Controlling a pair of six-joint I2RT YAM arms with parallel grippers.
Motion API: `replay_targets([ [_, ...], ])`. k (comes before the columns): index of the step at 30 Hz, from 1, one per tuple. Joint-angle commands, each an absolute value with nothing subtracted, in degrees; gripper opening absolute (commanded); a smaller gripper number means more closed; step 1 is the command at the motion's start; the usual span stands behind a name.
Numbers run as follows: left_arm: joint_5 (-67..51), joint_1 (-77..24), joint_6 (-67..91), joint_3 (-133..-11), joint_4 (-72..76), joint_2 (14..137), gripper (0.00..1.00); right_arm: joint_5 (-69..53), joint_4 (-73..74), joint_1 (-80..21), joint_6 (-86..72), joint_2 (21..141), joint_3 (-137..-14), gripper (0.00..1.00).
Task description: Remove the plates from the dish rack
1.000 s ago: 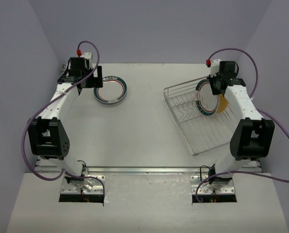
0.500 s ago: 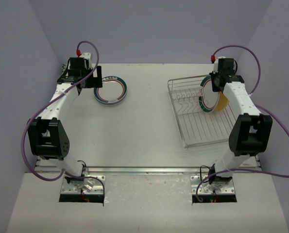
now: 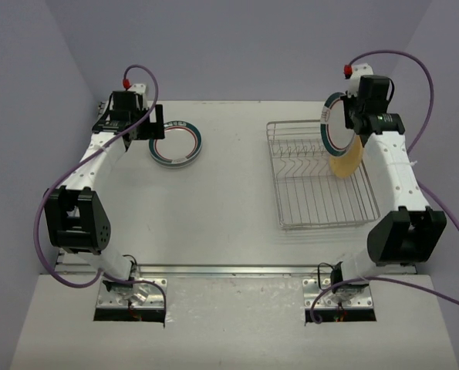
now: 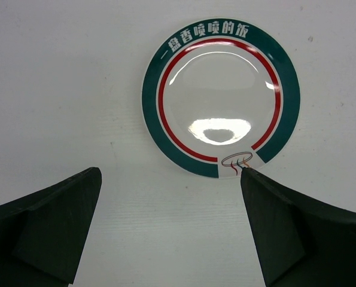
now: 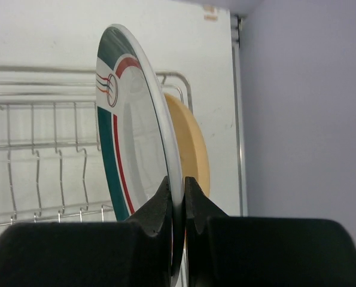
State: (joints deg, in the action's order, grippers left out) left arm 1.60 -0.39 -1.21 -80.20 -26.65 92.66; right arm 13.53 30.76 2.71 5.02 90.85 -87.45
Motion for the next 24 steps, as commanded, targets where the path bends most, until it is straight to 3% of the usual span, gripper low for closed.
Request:
replay_targets([
  [1,1.7,-1.3,-1.1,-82.5,-24.9,89.3,1.0,13.0,13.7,-4.1,16.3,81.3,-83.3,0.0],
  [3,-0.7,-1.3,-1.4,-82.5,-24.8,88.5,1.0,14.8,7.5,-6.4,20.5,79.0,-81.0,0.0],
  [6,-14.5,-1.2,-2.1,-81.1,-22.7,84.2,1.0,10.2,7.8,-7.6,17.1,75.4,-79.9,0.0],
  [10,-41.8,-1.2,2.0,-77.2,-16.0,78.1,1.0,-2.0,13.8,-7.6,5.2,71.9,-79.7,0.0],
  [14,-56.8,-1.8,11.9,-75.5,-9.3,77.6,1.0,-19.2,18.3,-7.6,-7.3,70.0,-77.3,0.0],
  [18,-60.0,-3.5,14.5,-73.3,-7.4,77.3,0.97,-34.2,18.6,-7.7,-15.3,70.1,-75.0,0.0],
  [24,-57.7,-6.7,10.4,-72.0,-11.6,76.9,0.94,-42.1,17.0,-9.4,-21.4,70.5,-72.8,0.0],
])
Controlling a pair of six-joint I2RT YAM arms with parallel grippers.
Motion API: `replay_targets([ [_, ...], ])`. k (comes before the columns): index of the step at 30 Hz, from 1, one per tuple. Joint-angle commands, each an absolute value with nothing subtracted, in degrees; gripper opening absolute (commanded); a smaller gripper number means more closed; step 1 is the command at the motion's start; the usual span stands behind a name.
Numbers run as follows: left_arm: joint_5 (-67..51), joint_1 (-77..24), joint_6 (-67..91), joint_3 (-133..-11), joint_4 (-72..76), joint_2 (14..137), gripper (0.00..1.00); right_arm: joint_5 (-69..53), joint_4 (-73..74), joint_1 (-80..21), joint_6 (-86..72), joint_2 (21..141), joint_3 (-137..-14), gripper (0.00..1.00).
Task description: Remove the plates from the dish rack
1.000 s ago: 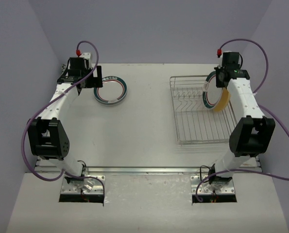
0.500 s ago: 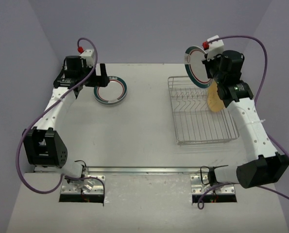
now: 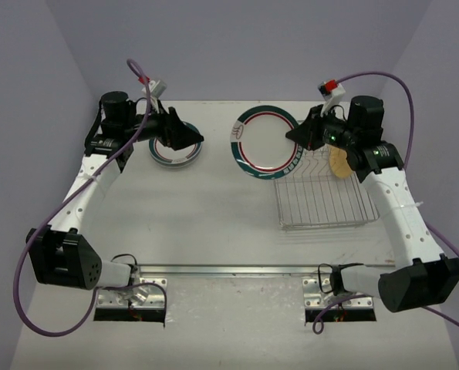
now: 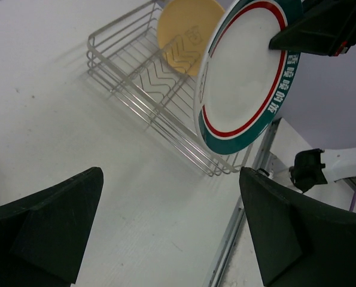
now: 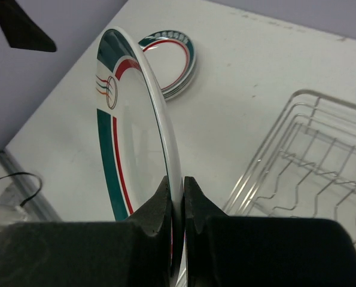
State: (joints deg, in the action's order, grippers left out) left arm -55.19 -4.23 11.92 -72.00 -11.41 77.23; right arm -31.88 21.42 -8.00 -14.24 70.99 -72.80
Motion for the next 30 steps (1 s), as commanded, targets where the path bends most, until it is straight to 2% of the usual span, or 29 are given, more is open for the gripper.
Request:
replay_targets([
  [1,-56.7,-8.1,9.2,-72.1,-13.1,77.1,0.93,-42.7,17.0,-10.4,-21.5,70.6,-72.4,0.0],
  [9,-48.9,-17.5,0.4,-71.4,-18.8,77.8,0.93,-41.7,17.0,-14.6,-19.5,70.7,-68.7,0.0],
  [12,-47.2,-18.1,0.3,-71.3,-19.3,78.7,0.85,-43.0,16.8,-15.0,-19.8,70.8,-68.7,0.0],
  [17,-46.0,-18.1,0.7,-72.1,-19.8,81.1,0.55,-47.9,15.1,-15.1,-21.2,71.1,-68.7,0.0],
  [21,-46.0,-17.7,1.5,-74.2,-21.3,82.7,0.15,-45.4,16.0,-15.0,-19.8,71.2,-68.8,0.02],
  [22,-45.8,-17.4,1.8,-74.6,-21.3,82.9,0.04,-43.9,16.5,-15.0,-19.4,71.3,-68.9,0.07],
  [23,-46.0,-16.4,2.7,-74.6,-20.9,82.9,0.01,-41.9,17.4,-15.0,-18.9,71.2,-69.0,0.21],
  [26,-48.6,-11.0,6.8,-73.8,-18.6,83.2,0.0,-33.1,19.4,-15.0,-17.9,71.0,-69.1,0.74],
  [28,-50.0,-5.2,10.3,-73.7,-17.2,84.5,0.0,-21.7,20.1,-14.7,-17.4,70.4,-69.2,0.9],
  [30,-48.1,0.0,11.3,-74.7,-18.1,86.9,0.0,-15.8,20.5,-13.9,-16.4,69.7,-69.1,0.98],
])
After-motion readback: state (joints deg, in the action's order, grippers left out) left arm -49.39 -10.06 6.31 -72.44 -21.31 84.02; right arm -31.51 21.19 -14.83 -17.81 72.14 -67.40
